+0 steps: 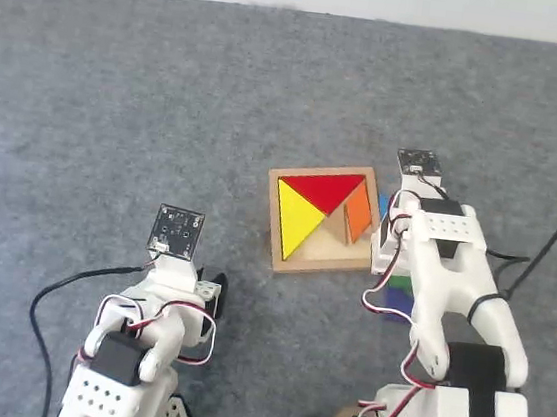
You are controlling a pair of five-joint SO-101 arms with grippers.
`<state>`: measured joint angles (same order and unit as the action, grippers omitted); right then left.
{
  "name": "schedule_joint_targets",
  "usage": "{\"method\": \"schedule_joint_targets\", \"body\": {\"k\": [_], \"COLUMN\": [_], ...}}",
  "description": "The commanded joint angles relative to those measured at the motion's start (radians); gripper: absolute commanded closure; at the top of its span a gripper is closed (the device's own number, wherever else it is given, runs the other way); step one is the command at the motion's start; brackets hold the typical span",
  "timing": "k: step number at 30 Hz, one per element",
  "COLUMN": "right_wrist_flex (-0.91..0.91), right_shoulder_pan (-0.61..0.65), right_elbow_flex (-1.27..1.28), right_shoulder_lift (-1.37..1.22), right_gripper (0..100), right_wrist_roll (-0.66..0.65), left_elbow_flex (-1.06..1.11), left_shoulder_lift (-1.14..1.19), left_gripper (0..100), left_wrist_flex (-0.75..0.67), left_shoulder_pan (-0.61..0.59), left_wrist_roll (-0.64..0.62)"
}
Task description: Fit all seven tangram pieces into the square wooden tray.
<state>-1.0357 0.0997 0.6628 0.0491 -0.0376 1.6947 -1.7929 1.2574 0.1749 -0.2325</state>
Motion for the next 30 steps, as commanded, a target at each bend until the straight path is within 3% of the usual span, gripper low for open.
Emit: {"method": "schedule_joint_targets", "body": {"k": [1, 10, 18, 24, 30], "right_wrist_flex": [0.012, -0.001, -0.127, -0.084, -0.012], "right_shoulder_pan": [0.008, 0.004, 0.005, 0.010, 0.015], "right_elbow_flex": [-0.002, -0.020, -0.083, -0.005, -0.015], "right_shoulder_lift": [0.007, 0.028, 0.200, 0.162, 0.004], "right_gripper": [88.0, 89.2, 88.6, 75.3, 75.3], "right_wrist_roll": [-0.012, -0.014, -0.055, -0.075, -0.124], "left_elbow_flex": [-0.012, -0.012, -0.012, -0.012, -0.012], "left_shoulder_lift": [-0.017, -0.017, -0.017, -0.017, -0.017], "left_gripper": [89, 89, 89, 89, 89], "left_wrist_flex": [0.002, 0.002, 0.002, 0.002, 0.002], "left_shoulder_pan": [0.002, 0.002, 0.002, 0.002, 0.002], "left_wrist_roll": [-0.006, -0.006, -0.006, -0.006, -0.006]}}
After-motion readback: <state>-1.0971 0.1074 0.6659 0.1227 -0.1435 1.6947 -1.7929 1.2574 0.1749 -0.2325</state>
